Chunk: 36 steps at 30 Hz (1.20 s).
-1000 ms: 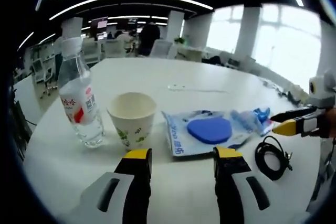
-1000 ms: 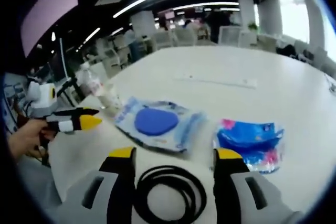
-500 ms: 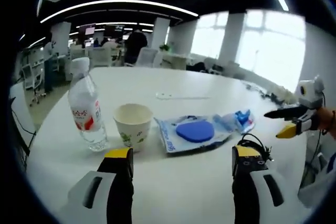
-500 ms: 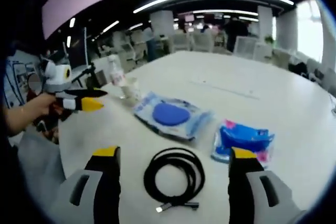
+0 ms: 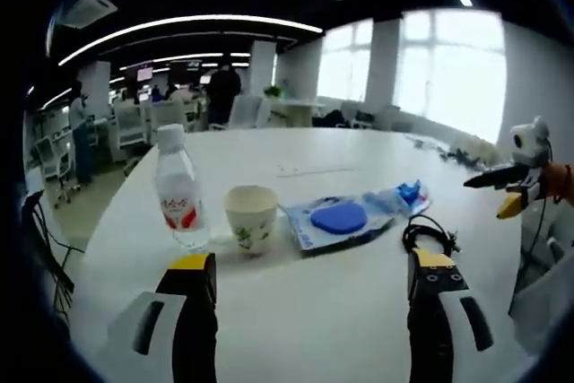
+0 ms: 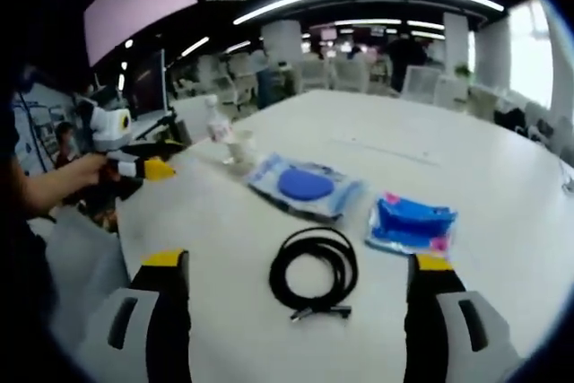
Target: Arrange the tabletop items into an orderly group along one side of the table until the central work area is clear of visible clutter.
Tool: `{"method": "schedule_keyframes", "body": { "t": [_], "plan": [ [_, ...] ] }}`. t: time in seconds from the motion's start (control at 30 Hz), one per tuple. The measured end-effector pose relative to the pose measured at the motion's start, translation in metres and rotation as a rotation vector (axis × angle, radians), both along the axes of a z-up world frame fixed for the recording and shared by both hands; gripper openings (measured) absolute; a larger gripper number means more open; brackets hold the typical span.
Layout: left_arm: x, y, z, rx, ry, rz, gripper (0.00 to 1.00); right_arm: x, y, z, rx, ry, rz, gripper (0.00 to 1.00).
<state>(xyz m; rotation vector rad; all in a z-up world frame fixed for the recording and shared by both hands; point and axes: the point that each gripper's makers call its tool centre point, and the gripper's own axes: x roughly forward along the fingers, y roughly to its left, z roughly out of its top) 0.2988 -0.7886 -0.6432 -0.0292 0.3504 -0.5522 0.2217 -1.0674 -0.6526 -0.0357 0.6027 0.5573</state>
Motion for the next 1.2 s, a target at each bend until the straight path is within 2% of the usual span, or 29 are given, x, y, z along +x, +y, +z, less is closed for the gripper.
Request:
{"method": "schedule_keyframes", "body": {
  "t": [0.13, 0.27, 0.43, 0.57, 0.77, 0.97, 1.13, 1.2],
  "plan": [
    [-0.009, 0.007, 0.010, -0.011, -0.013, -0.001, 0.95, -0.012, -0.005, 0.003, -0.012, -0.001, -0.011, 1.00],
    [-0.016, 0.016, 0.011, 0.042, -0.020, -0.001, 0.99, -0.025, -0.010, 0.006, -0.028, -0.005, -0.018, 1.00],
    [-0.028, 0.022, 0.016, 0.032, -0.033, -0.011, 0.99, -0.040, -0.011, 0.005, -0.035, -0.010, -0.028, 1.00],
    [-0.037, 0.028, 0.015, 0.069, -0.016, -0.015, 0.99, -0.048, -0.008, 0.009, -0.034, -0.032, -0.023, 1.00],
    [-0.052, 0.042, 0.018, 0.057, -0.008, 0.015, 0.99, -0.055, -0.006, 0.015, -0.033, -0.057, -0.033, 1.00],
    [-0.069, 0.054, 0.012, 0.094, 0.012, 0.015, 0.99, -0.062, -0.002, 0.014, -0.042, -0.073, -0.034, 1.00],
    [-0.074, 0.057, 0.006, 0.106, 0.046, 0.004, 0.98, -0.066, 0.003, 0.013, -0.042, -0.079, -0.045, 0.99],
    [-0.074, 0.057, 0.007, 0.113, 0.040, 0.004, 0.98, -0.068, 0.004, 0.012, -0.051, -0.078, -0.045, 0.99]
  ]
}}
